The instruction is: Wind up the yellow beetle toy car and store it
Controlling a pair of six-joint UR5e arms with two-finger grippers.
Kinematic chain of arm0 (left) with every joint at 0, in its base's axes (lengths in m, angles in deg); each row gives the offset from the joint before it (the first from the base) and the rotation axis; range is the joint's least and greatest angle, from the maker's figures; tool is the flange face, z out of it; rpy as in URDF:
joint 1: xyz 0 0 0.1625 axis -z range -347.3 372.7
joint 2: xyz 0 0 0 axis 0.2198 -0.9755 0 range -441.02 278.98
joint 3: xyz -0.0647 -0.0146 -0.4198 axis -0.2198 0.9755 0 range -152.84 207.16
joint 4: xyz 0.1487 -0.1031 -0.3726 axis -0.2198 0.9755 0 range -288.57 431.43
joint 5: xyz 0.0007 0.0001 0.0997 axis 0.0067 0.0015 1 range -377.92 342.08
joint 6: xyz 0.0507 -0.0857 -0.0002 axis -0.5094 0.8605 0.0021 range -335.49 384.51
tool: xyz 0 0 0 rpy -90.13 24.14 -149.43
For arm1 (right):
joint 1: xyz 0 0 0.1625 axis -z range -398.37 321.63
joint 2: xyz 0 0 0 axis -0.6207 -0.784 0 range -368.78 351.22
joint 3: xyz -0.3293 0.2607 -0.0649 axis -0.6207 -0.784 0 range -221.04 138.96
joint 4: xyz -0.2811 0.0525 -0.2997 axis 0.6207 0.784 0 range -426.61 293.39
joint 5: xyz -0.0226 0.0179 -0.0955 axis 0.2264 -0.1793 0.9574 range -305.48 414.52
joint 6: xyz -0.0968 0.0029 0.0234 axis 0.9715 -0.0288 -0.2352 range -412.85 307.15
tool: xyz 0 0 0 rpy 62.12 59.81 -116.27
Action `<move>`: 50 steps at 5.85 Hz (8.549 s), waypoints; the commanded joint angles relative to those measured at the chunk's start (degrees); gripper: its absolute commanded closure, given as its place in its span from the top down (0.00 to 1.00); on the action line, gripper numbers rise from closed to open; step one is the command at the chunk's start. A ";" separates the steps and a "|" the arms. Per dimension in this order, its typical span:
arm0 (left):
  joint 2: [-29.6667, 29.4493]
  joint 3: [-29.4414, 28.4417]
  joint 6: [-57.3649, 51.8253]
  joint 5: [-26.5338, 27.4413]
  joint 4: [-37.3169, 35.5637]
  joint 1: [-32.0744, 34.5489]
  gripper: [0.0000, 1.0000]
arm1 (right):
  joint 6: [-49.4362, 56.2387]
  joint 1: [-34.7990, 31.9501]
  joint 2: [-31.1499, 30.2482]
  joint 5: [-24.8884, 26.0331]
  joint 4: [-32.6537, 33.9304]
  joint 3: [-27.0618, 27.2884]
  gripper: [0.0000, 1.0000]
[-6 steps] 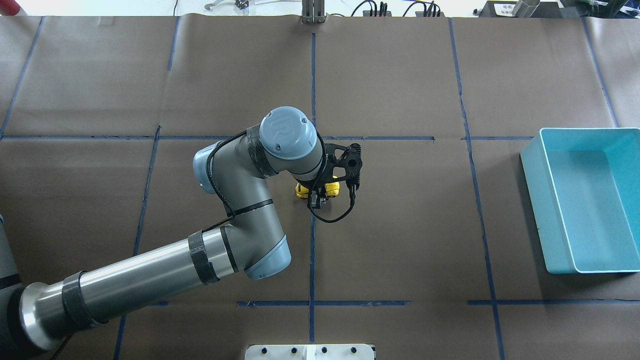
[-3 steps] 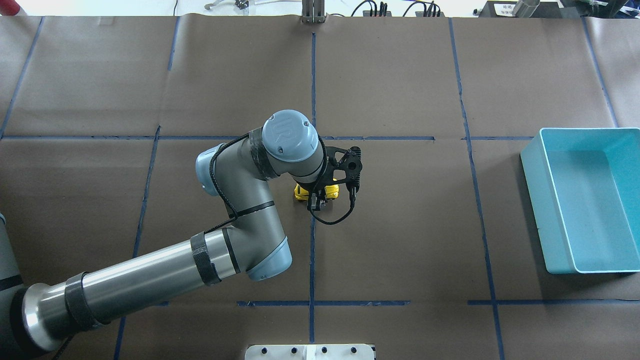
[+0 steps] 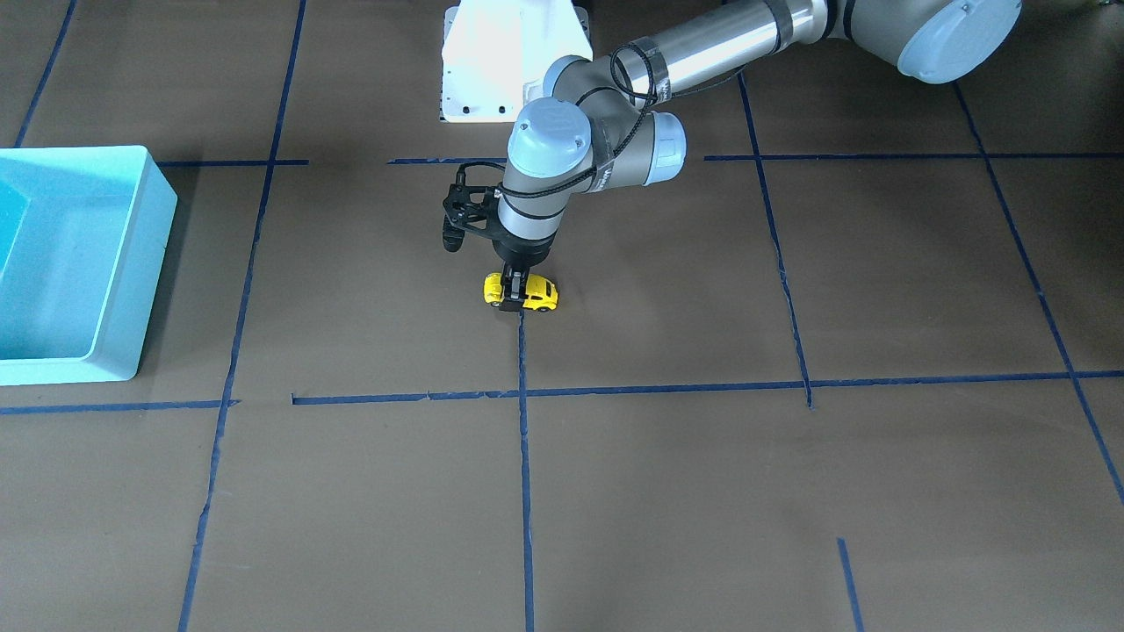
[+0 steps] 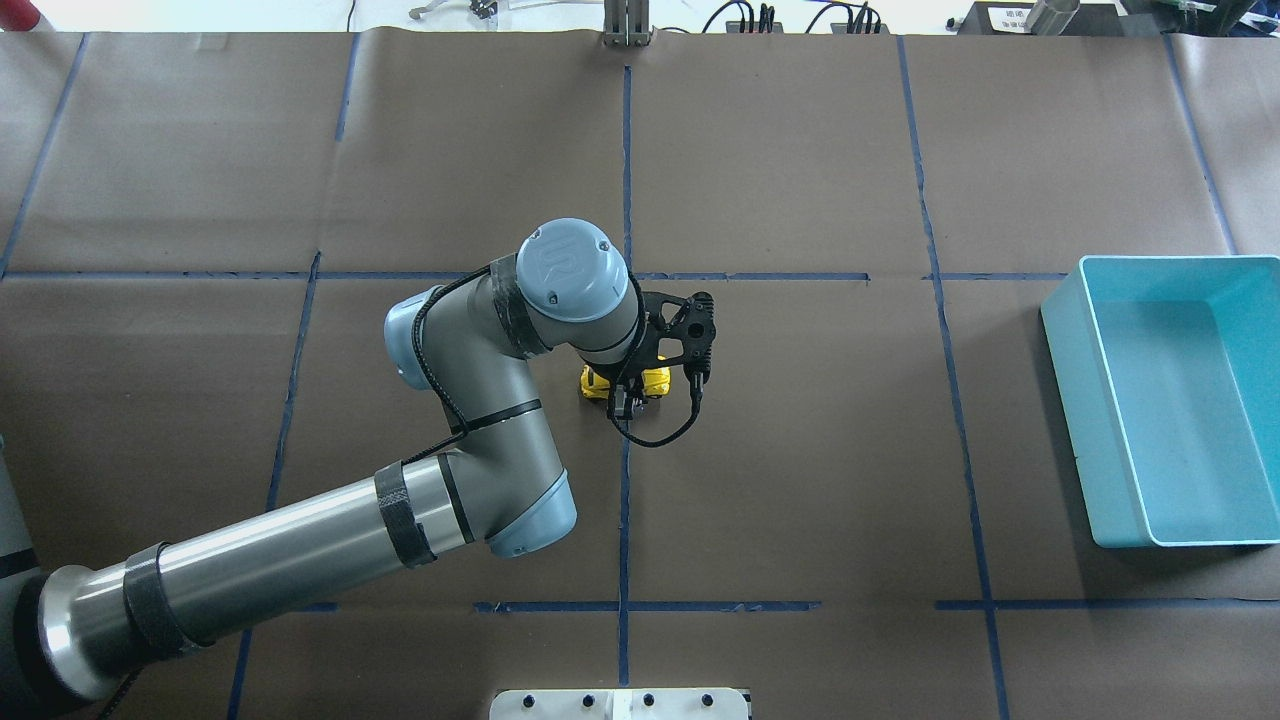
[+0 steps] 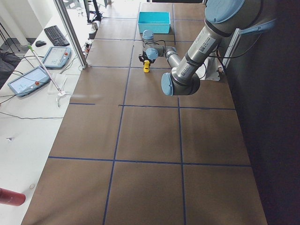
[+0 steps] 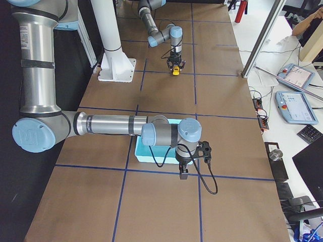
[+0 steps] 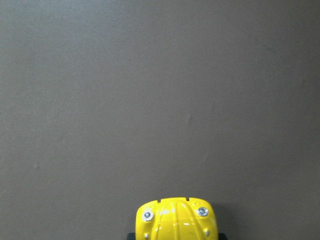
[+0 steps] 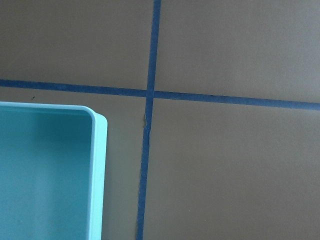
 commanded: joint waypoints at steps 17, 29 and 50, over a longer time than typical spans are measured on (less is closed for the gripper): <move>9.33 5.50 -2.38 -7.97 0.19 4.35 0.00 | 0.00 0.00 0.00 0.00 0.00 0.09 1.00; 14.17 7.96 -4.49 -11.40 1.86 6.20 1.00 | -0.09 0.00 0.09 0.00 0.00 0.44 1.00; 53.20 18.51 9.82 -21.33 -19.32 64.02 1.00 | 10.98 30.35 11.57 5.25 -10.99 14.07 1.00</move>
